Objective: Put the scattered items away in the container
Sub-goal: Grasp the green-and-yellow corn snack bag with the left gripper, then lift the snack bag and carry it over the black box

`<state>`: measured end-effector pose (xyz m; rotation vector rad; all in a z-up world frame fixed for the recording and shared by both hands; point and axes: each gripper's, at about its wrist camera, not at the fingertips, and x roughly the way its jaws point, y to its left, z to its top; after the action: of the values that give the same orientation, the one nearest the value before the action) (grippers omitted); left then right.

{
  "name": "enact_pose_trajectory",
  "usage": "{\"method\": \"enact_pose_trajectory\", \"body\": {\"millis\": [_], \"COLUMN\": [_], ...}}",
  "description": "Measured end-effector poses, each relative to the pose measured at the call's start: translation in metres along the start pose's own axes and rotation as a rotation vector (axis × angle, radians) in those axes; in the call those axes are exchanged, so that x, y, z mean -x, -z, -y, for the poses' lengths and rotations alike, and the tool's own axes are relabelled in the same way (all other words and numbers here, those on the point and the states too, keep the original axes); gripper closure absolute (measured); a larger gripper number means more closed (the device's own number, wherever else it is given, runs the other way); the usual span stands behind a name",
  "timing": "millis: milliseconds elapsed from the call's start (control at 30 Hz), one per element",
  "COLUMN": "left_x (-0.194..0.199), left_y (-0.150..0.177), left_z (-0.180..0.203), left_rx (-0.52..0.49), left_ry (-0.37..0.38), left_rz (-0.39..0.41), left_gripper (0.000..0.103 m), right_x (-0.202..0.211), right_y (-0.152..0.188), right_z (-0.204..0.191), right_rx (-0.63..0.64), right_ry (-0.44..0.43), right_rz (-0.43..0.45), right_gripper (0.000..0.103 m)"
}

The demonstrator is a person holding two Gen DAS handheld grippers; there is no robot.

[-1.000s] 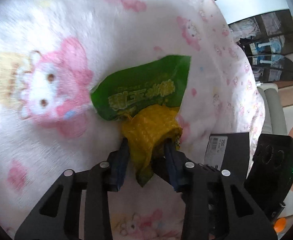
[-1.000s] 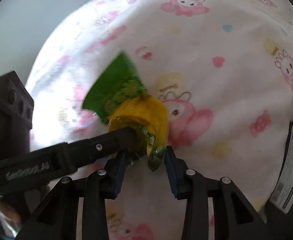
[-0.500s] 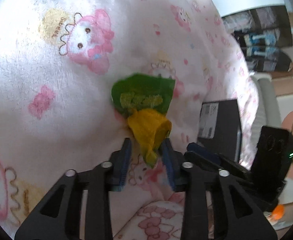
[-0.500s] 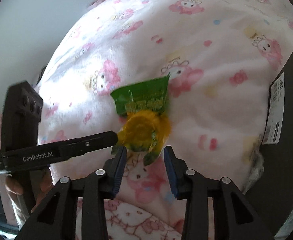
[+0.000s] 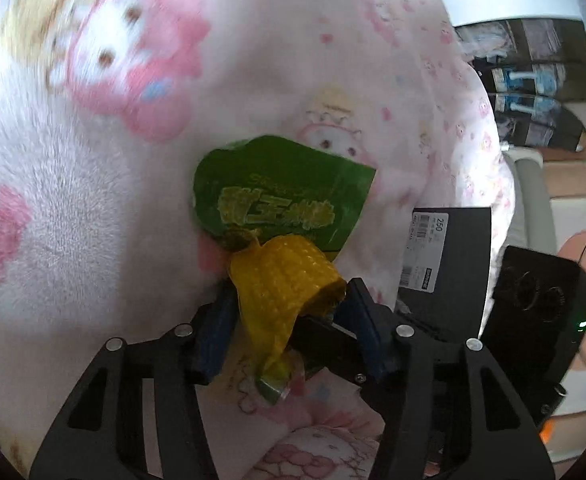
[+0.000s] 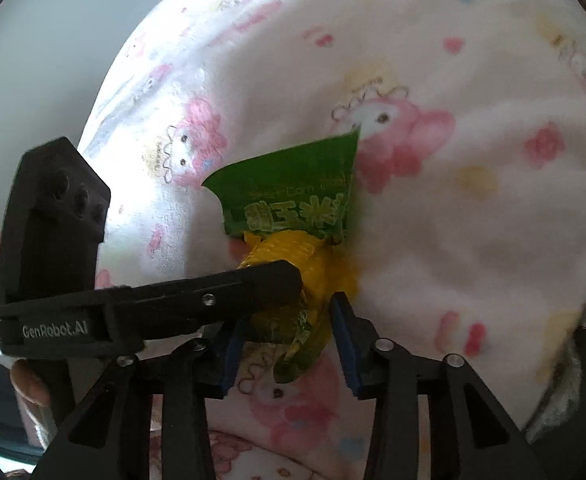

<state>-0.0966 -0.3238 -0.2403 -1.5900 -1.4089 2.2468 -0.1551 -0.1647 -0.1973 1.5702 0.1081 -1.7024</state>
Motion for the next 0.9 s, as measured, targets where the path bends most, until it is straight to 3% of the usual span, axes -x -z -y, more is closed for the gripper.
{"method": "enact_pose_trajectory", "body": {"millis": [200, 333, 433, 467, 633, 800, 900], "left_x": [0.027, 0.038, 0.041, 0.041, 0.016, -0.017, -0.039], "left_y": [0.022, 0.042, 0.061, 0.066, 0.085, 0.108, 0.12], "left_z": [0.052, 0.101, 0.142, 0.156, 0.209, 0.248, 0.254], "left_rx": [-0.117, -0.227, -0.309, -0.329, -0.414, -0.467, -0.467], "left_ry": [-0.005, 0.02, 0.053, 0.077, 0.122, 0.141, 0.14], "left_rz": [0.054, 0.046, 0.042, 0.034, -0.005, -0.073, -0.121], "left_gripper": [0.049, 0.049, 0.064, 0.064, 0.063, 0.063, 0.063], "right_x": [0.05, 0.102, 0.148, 0.163, 0.228, 0.26, 0.252], "right_y": [0.022, 0.044, 0.068, 0.076, 0.117, 0.148, 0.157], "right_z": [-0.016, -0.012, -0.001, 0.003, 0.027, 0.058, 0.076], "right_rx": [0.031, 0.018, -0.009, -0.016, -0.056, -0.111, -0.158], "right_ry": [-0.016, -0.043, -0.025, 0.007, 0.107, 0.17, 0.179], "right_rz": [0.085, 0.176, 0.247, 0.27, 0.378, 0.429, 0.429], "right_gripper": [0.071, 0.071, 0.071, 0.071, 0.071, 0.071, 0.071]}}
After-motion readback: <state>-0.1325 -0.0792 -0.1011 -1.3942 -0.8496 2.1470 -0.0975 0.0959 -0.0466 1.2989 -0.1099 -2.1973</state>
